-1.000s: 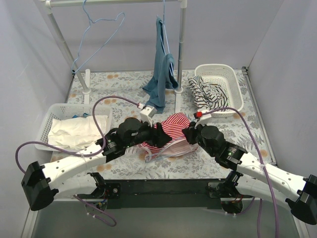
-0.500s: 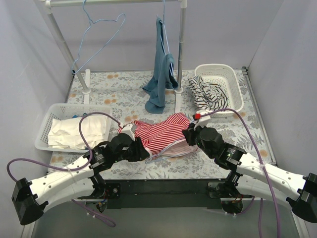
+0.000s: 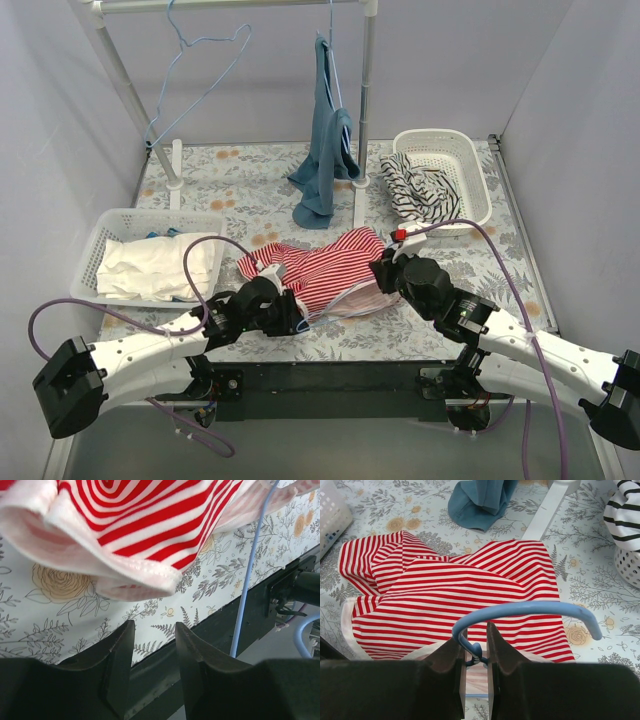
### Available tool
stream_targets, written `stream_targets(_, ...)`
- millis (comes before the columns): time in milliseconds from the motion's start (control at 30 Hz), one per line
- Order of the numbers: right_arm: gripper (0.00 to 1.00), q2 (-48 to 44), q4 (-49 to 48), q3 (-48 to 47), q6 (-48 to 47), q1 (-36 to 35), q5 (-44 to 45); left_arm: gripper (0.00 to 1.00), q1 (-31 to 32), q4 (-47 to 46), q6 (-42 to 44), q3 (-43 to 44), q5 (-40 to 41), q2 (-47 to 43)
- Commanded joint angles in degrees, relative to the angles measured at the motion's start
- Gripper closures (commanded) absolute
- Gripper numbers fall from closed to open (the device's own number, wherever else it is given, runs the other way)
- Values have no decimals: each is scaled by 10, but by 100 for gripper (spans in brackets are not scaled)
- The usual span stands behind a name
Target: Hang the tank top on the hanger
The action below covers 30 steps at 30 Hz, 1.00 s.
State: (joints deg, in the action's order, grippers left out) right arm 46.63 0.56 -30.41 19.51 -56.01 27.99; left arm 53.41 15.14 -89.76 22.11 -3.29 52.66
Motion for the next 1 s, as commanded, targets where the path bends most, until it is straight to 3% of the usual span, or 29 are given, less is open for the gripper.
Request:
stream_targets(0,99,-9,-6,-5,4,-5,16,62,-1,-76,20,3,3,37)
stream_targets(267,99,-8,-6,-10,8,-6,16,64,1,-123,49,7,48,82)
stream_targets(533,99,-19,-6,-3,2,-7,11,65,1,-185,75,-10,14,67)
stream_targets(800,99,-23,12,-6,4,-8,17,68,2,-208,86,-2,8,121)
stream_targets(967,99,-22,29,-10,2,-8,44,100,1,-186,85,14,5,115)
